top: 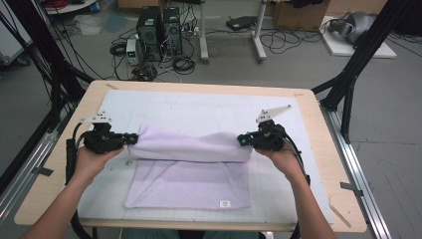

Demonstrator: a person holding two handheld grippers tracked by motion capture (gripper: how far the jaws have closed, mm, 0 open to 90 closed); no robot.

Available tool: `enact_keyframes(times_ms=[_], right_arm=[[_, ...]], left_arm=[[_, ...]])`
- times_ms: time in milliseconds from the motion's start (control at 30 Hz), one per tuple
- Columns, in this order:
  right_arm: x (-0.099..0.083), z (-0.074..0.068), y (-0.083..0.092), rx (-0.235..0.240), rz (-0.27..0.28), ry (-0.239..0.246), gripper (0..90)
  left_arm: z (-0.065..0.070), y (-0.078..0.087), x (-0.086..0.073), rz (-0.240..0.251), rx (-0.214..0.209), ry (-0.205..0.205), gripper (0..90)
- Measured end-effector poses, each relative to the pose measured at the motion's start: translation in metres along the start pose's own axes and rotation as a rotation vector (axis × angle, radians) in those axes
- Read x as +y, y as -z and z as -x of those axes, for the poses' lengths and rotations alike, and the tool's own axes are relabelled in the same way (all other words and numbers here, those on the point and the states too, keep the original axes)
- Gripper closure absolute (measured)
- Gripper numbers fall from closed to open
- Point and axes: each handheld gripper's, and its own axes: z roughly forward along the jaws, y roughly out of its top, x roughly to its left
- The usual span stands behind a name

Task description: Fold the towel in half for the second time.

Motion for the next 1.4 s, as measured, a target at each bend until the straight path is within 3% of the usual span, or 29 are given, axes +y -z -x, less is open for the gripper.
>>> enact_keyframes(times_ms=[133, 200, 233, 267, 367, 467, 567, 667, 700, 733, 767, 833, 867, 1000, 1067, 1167, 1267, 1400], right_arm=[[-0.025, -0.026, 0.014, 0.059, 0.007, 0.025, 83.0], [-0.038, -0.036, 0.015, 0.077, -0.015, 0.03, 74.7], [-0.043, -0.04, 0.016, 0.078, -0.012, 0.04, 70.9], [-0.047, -0.042, 0.018, 0.062, -0.006, 0.04, 68.3], [-0.045, -0.038, 0.018, 0.049, 0.014, 0.021, 62.9], [-0.038, -0.038, 0.007, 0.065, 0.019, 0.022, 57.5], [-0.034, -0.043, -0.011, 0.084, -0.039, 0.055, 52.8], [-0.04, -0.046, -0.025, 0.13, -0.062, 0.043, 53.0], [-0.044, -0.047, -0.028, 0.146, -0.084, 0.039, 57.5], [-0.048, -0.049, -0.031, 0.162, -0.107, 0.044, 63.7], [-0.052, -0.052, -0.032, 0.145, -0.129, 0.073, 77.8], [-0.058, -0.058, -0.028, 0.137, -0.12, 0.085, 84.0], [-0.059, -0.06, -0.026, 0.141, -0.111, 0.083, 84.3], [-0.066, -0.074, -0.012, 0.188, -0.087, 0.092, 80.7], [-0.066, -0.079, -0.005, 0.201, -0.056, 0.095, 73.6], [-0.06, -0.082, 0.008, 0.19, 0.02, 0.088, 69.9], [-0.056, -0.078, 0.007, 0.168, 0.023, 0.084, 68.0], [-0.063, -0.076, -0.01, 0.158, -0.05, 0.095, 64.5]], left_arm=[[0.018, 0.016, -0.025, -0.012, -0.063, -0.011, 83.6], [0.027, 0.021, -0.038, -0.038, -0.057, -0.032, 78.8], [0.03, 0.024, -0.043, -0.038, -0.04, -0.037, 71.6], [0.03, 0.026, -0.045, -0.042, -0.032, -0.044, 63.3], [0.029, 0.028, -0.041, -0.028, -0.01, -0.04, 52.9], [0.03, 0.018, -0.036, -0.037, -0.023, -0.042, 49.5], [0.032, 0.003, -0.037, -0.088, -0.031, -0.05, 52.9], [0.033, -0.005, -0.044, -0.147, -0.043, -0.067, 75.6], [0.035, -0.005, -0.046, -0.152, -0.039, -0.084, 85.3], [0.035, -0.002, -0.049, -0.121, -0.058, -0.065, 86.7], [0.036, 0.001, -0.051, -0.11, -0.063, -0.056, 87.1], [0.038, 0.01, -0.057, -0.093, -0.058, -0.05, 87.3], [0.039, 0.017, -0.061, -0.088, -0.076, -0.035, 87.3], [0.048, 0.039, -0.072, -0.115, -0.11, -0.043, 86.5], [0.052, 0.049, -0.073, -0.111, -0.113, -0.043, 76.4], [0.055, 0.062, -0.064, -0.09, -0.08, -0.063, 63.4], [0.059, 0.058, -0.055, -0.081, -0.053, -0.088, 58.1], [0.062, 0.029, -0.057, -0.105, -0.079, -0.11, 59.6]])
